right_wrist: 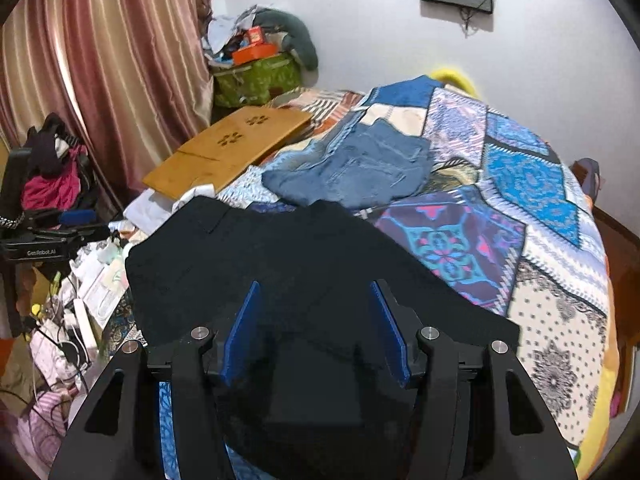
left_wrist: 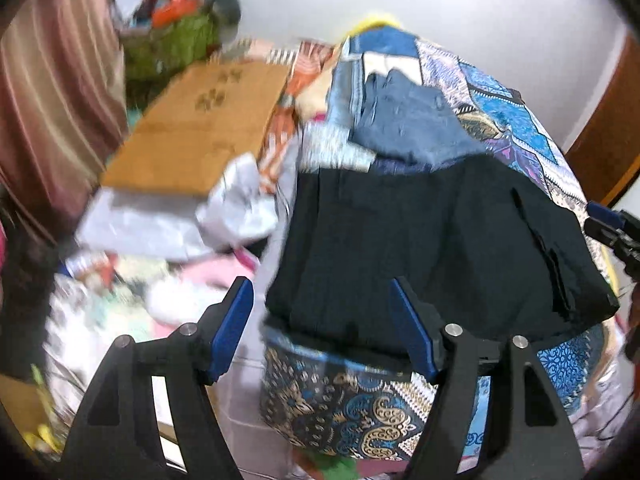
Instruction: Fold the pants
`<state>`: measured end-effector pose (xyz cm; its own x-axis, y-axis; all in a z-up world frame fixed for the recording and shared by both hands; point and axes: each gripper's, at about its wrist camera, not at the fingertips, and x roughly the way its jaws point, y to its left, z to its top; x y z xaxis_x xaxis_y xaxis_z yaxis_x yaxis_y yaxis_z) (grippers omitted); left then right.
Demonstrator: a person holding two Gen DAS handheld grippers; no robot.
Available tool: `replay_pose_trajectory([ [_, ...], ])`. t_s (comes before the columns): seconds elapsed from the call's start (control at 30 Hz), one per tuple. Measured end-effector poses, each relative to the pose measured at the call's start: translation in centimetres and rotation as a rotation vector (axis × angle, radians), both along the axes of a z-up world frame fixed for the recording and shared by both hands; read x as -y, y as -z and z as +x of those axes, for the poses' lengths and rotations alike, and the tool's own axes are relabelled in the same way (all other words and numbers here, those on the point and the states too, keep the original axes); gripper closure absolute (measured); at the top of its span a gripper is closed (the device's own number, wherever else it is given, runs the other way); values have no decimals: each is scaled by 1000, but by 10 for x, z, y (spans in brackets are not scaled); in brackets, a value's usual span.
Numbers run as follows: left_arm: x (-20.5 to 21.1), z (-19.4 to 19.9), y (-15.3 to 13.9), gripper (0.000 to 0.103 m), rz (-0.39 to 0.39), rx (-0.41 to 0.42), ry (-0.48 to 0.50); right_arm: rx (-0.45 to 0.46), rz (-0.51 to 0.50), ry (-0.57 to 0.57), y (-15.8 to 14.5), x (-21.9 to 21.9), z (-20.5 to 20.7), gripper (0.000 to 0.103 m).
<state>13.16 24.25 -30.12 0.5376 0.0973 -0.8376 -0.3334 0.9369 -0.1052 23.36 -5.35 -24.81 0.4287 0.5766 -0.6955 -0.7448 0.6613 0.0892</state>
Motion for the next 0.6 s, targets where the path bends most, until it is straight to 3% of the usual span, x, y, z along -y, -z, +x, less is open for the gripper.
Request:
replay_pose_trajectory([
  [0.3, -10, 0, 69, 32, -310, -85, -25, -45, -114, -12, 35, -30, 11, 50],
  [0.43, -12, 4, 82, 29, -380, -81, -41, -70, -138, -21, 47, -34, 14, 50],
  [0.6, -18, 11, 86, 20, -404, -48, -76, -105, -147, -31, 52, -37, 18, 50],
])
